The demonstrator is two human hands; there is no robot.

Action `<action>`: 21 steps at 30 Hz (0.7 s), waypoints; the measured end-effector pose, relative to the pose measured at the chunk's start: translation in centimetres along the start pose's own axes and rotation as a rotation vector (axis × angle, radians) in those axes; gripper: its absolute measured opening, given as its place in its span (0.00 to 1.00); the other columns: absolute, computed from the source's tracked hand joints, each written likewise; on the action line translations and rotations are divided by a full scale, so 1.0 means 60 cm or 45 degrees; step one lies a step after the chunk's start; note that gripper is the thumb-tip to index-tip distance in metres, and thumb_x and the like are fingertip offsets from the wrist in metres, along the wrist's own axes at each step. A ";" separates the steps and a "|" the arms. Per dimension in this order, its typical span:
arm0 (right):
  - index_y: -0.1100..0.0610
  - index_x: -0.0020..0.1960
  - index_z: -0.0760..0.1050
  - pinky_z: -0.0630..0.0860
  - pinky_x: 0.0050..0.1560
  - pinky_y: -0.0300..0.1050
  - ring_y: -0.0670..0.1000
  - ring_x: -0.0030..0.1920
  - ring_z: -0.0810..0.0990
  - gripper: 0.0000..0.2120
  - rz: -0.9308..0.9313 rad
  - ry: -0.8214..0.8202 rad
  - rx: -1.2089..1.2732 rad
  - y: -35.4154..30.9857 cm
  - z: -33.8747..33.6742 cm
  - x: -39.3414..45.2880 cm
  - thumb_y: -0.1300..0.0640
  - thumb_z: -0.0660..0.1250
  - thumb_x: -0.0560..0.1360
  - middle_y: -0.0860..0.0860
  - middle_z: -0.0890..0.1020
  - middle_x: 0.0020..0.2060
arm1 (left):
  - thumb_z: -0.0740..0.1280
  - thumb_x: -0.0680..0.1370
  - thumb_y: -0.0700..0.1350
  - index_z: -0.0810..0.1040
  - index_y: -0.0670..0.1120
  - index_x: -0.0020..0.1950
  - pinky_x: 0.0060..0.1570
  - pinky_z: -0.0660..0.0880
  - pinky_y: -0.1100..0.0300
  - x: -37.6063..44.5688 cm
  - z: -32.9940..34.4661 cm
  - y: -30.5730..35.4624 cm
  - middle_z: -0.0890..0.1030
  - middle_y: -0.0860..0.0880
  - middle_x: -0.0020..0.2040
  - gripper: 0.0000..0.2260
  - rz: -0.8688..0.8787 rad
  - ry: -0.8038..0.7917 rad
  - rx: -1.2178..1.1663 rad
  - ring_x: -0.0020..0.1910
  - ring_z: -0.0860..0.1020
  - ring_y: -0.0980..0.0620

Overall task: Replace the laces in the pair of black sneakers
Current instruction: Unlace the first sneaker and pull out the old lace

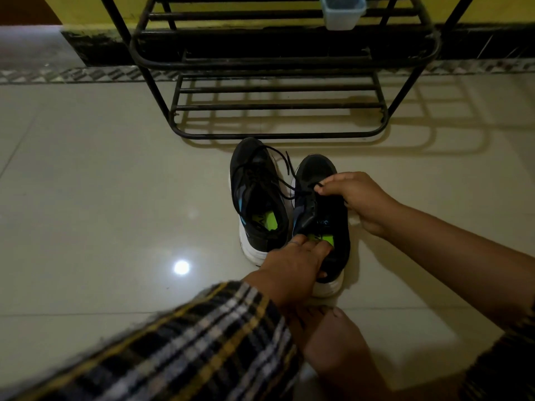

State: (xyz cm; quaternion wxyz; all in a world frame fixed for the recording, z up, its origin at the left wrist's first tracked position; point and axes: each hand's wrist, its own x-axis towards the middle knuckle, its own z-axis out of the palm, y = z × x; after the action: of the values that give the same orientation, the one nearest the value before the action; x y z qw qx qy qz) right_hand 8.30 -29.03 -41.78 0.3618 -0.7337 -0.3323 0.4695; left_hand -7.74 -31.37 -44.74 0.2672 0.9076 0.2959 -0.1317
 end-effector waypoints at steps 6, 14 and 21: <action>0.63 0.49 0.80 0.72 0.32 0.34 0.40 0.36 0.79 0.10 0.075 -0.059 0.035 -0.030 -0.003 -0.005 0.58 0.64 0.76 0.53 0.83 0.45 | 0.58 0.81 0.48 0.62 0.49 0.68 0.47 0.67 0.52 0.003 -0.009 0.003 0.69 0.49 0.68 0.16 -0.022 -0.093 0.008 0.65 0.63 0.48; 0.51 0.48 0.82 0.71 0.60 0.43 0.48 0.56 0.77 0.05 -0.150 -0.070 -0.604 -0.019 -0.030 0.011 0.56 0.69 0.74 0.47 0.82 0.49 | 0.59 0.81 0.49 0.61 0.49 0.69 0.47 0.66 0.51 0.008 -0.019 0.006 0.68 0.49 0.68 0.18 -0.035 -0.181 0.038 0.67 0.62 0.47; 0.48 0.61 0.76 0.70 0.59 0.52 0.57 0.62 0.67 0.17 -0.338 0.074 -1.304 0.001 0.007 0.007 0.58 0.67 0.72 0.55 0.70 0.58 | 0.59 0.81 0.49 0.62 0.49 0.70 0.56 0.70 0.48 0.007 -0.017 0.006 0.66 0.49 0.70 0.18 -0.033 -0.178 0.019 0.68 0.61 0.47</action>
State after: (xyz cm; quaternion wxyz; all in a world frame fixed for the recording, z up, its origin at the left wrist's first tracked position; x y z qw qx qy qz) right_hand 8.08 -28.62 -42.15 0.0225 -0.7807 -0.5989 0.1766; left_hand -7.10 -30.87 -43.93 0.2785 0.8943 0.2873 -0.2004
